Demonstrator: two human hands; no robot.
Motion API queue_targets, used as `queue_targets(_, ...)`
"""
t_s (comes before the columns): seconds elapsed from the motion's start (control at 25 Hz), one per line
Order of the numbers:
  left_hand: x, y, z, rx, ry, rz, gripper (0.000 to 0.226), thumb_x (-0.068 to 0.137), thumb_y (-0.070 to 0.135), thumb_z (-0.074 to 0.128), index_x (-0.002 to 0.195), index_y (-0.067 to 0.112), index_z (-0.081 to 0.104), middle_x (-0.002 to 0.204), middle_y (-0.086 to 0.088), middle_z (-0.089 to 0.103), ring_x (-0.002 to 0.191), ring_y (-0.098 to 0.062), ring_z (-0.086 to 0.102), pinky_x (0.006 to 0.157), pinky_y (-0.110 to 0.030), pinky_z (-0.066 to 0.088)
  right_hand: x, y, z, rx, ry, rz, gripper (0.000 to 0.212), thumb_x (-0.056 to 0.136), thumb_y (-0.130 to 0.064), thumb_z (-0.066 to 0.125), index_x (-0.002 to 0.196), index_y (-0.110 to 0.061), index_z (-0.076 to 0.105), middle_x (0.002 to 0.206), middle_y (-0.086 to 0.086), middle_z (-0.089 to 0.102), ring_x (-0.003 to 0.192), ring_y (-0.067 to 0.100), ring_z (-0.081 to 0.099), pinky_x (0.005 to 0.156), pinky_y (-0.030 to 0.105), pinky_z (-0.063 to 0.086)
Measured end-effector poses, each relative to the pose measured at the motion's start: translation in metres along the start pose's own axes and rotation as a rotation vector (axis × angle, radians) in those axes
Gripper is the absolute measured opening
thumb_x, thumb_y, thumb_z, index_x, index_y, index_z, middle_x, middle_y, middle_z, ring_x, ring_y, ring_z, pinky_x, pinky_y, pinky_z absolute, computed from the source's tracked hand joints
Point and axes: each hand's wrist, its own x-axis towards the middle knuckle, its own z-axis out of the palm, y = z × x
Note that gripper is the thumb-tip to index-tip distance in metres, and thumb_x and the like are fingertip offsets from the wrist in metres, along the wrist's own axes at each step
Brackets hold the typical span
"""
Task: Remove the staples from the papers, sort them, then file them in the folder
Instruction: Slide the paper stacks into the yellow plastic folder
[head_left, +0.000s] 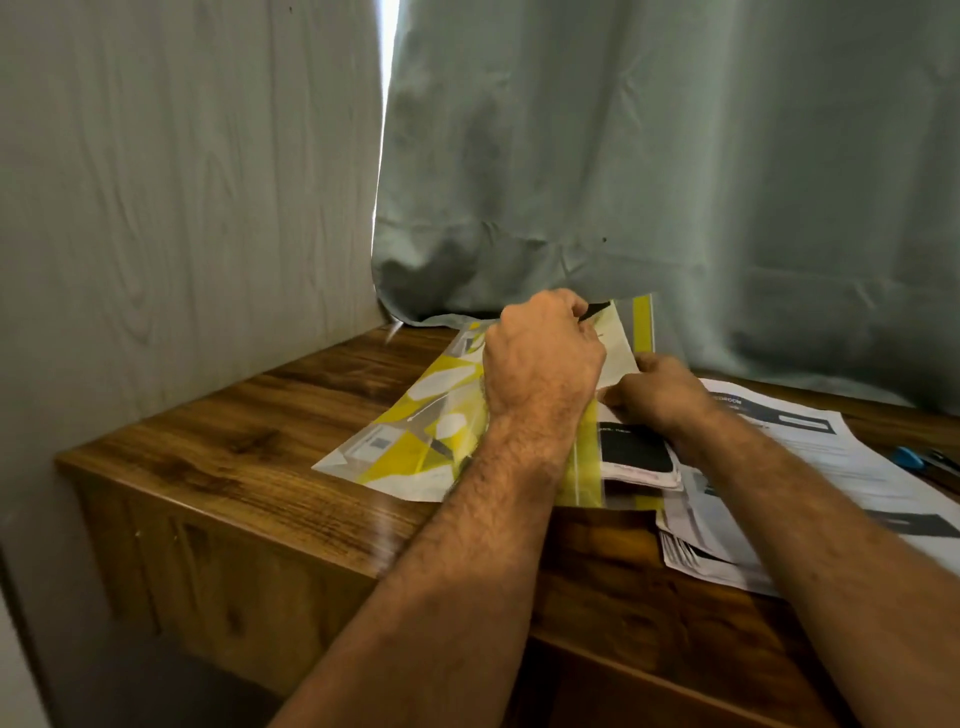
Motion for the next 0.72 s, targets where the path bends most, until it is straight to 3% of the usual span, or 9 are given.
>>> queue_targets(0.12,-0.001,0.004,0.000,-0.013,0.015,0.015,0.024,0.091,0.031,0.065,0.114,0.032,0.074,0.098,0.005,0.077,0.094,-0.017,0.069,0.082,-0.028,0.054,-0.001,0.003,0.006,0.058,0.007,-0.001,0.033,0.092,-0.005,0.061,0.124,-0.012,0.056,0.108,0.012,0.069,0.092,0.030,0.068,0.072,0.043,0.058)
queue_targets(0.24,-0.002,0.004,0.001,-0.041,0.024,0.010,0.024,0.089,0.031,0.065,0.110,0.032,0.075,0.098,0.003,0.077,0.096,-0.020,0.068,0.084,-0.030,0.052,-0.008,0.004,0.022,0.153,-0.117,-0.046,0.014,0.093,0.002,0.056,0.099,-0.008,0.064,0.078,0.010,0.071,0.064,0.020,0.069,0.052,0.029,0.053)
queue_targets(0.32,-0.002,0.002,0.002,-0.090,0.051,0.007,0.022,0.087,0.030,0.067,0.107,0.031,0.075,0.095,0.003,0.077,0.095,-0.020,0.068,0.085,-0.029,0.051,-0.010,0.004,0.027,0.166,-0.137,-0.106,0.016,0.093,0.003,0.055,0.085,-0.008,0.063,0.057,0.001,0.066,0.047,0.011,0.062,0.043,0.021,0.046)
queue_targets(0.4,-0.002,0.001,0.003,-0.117,0.072,0.008,0.019,0.085,0.030,0.068,0.102,0.029,0.076,0.091,0.004,0.076,0.092,-0.019,0.069,0.083,-0.029,0.053,-0.006,0.004,0.030,0.195,-0.165,-0.122,0.013,0.093,0.001,0.056,0.086,-0.008,0.063,0.058,0.002,0.066,0.050,0.013,0.063,0.047,0.025,0.049)
queue_targets(0.44,-0.001,0.000,0.003,-0.124,0.068,0.002,0.017,0.085,0.029,0.068,0.100,0.029,0.076,0.090,0.004,0.076,0.090,-0.018,0.069,0.081,-0.029,0.054,-0.006,0.004,0.032,0.152,-0.182,-0.163,0.007,0.093,-0.004,0.058,0.097,-0.007,0.063,0.073,0.008,0.069,0.063,0.019,0.066,0.056,0.031,0.054)
queue_targets(0.48,-0.001,-0.002,0.004,-0.131,0.052,-0.021,0.015,0.085,0.029,0.068,0.097,0.030,0.075,0.090,0.005,0.075,0.090,-0.018,0.068,0.078,-0.027,0.053,0.002,0.007,0.032,-0.020,-0.174,-0.216,0.024,0.093,-0.013,0.060,0.117,-0.009,0.059,0.098,0.015,0.069,0.084,0.026,0.066,0.073,0.040,0.057)
queue_targets(0.56,0.001,-0.007,0.005,-0.153,-0.008,-0.075,0.013,0.085,0.035,0.067,0.094,0.030,0.074,0.089,0.006,0.074,0.091,-0.018,0.068,0.075,-0.026,0.051,0.012,0.005,0.032,-0.645,-0.074,-0.351,0.062,0.093,-0.038,0.053,0.148,-0.017,0.035,0.143,0.021,0.042,0.120,0.039,0.046,0.102,0.049,0.042)
queue_targets(0.64,0.010,-0.014,0.002,-0.122,-0.069,-0.096,0.025,0.085,0.049,0.065,0.095,0.028,0.074,0.094,0.004,0.075,0.095,-0.022,0.068,0.079,-0.030,0.052,0.012,-0.002,0.036,-1.018,0.041,-0.525,0.069,0.086,-0.053,0.041,0.143,-0.014,0.044,0.141,0.016,0.042,0.124,0.038,0.039,0.101,0.042,0.035)
queue_targets(0.72,0.032,-0.032,-0.006,-0.003,-0.146,-0.185,0.034,0.088,0.053,0.062,0.105,0.025,0.073,0.112,-0.002,0.073,0.109,-0.029,0.064,0.094,-0.038,0.050,0.009,-0.014,0.037,-0.976,-0.060,-0.553,0.041,0.089,-0.042,0.052,0.117,-0.015,0.066,0.116,0.005,0.060,0.109,0.027,0.055,0.089,0.034,0.040)
